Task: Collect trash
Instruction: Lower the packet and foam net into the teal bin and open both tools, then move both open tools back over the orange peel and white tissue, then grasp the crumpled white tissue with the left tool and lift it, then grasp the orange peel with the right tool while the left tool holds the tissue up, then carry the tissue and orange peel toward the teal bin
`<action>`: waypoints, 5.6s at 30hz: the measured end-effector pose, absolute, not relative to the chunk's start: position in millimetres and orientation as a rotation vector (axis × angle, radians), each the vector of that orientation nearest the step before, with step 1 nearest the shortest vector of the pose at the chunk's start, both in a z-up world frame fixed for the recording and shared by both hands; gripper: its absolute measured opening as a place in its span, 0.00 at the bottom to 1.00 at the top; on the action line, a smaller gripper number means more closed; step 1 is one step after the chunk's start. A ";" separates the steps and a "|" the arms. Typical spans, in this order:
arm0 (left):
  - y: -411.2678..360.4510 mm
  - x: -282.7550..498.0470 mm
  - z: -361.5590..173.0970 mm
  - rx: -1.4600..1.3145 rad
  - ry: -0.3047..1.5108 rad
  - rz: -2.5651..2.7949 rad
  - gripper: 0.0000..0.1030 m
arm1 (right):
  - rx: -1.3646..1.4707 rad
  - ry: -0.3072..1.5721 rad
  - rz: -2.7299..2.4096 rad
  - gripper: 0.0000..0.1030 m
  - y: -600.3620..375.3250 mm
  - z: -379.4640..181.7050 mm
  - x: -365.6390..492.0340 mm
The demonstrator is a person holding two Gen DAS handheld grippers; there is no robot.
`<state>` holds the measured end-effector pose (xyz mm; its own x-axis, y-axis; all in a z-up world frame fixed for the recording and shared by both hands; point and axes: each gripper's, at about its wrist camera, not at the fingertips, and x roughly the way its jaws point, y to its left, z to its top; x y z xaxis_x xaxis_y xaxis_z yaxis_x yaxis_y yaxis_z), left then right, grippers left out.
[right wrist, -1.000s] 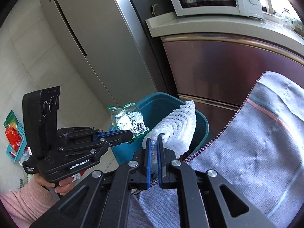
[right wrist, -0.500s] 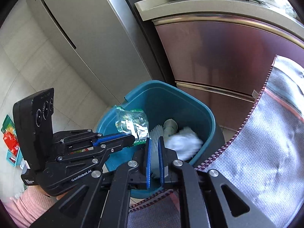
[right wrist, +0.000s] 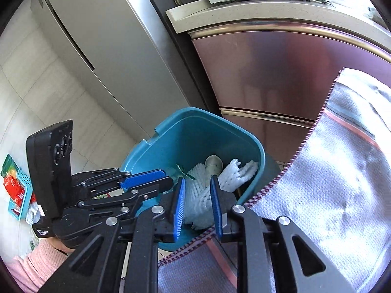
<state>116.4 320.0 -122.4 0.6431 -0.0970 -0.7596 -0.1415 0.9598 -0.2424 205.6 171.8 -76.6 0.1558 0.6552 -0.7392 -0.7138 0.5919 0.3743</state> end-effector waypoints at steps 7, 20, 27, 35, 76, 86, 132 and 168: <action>316.7 97.2 -100.0 -0.288 0.802 -0.005 0.21 | -0.038 0.999 0.984 0.25 155.1 -71.8 199.3; 258.2 65.1 -35.9 -0.217 0.616 -0.160 0.41 | 0.018 0.796 0.936 0.45 55.8 -19.9 152.0; 196.1 60.3 -20.5 -0.173 0.578 -0.303 0.47 | 0.048 0.681 0.802 0.52 -25.5 6.2 119.4; 103.9 64.0 -26.4 -0.140 0.613 -0.514 0.50 | 0.093 0.661 0.575 0.55 -126.2 4.0 92.0; -149.1 103.5 -93.3 0.052 0.950 -0.882 0.37 | 0.363 0.682 0.294 0.55 -295.5 -54.4 77.6; -145.9 93.1 -90.4 0.073 0.936 -0.900 0.09 | 0.372 0.683 0.299 0.55 -295.4 -55.7 79.4; 19.5 63.5 -40.0 -0.046 0.781 -0.690 0.08 | 0.366 0.813 0.291 0.48 -263.7 -80.5 118.8; 58.5 55.4 -26.9 -0.066 0.715 -0.587 0.08 | 0.335 0.703 0.498 0.24 -213.6 -34.5 94.3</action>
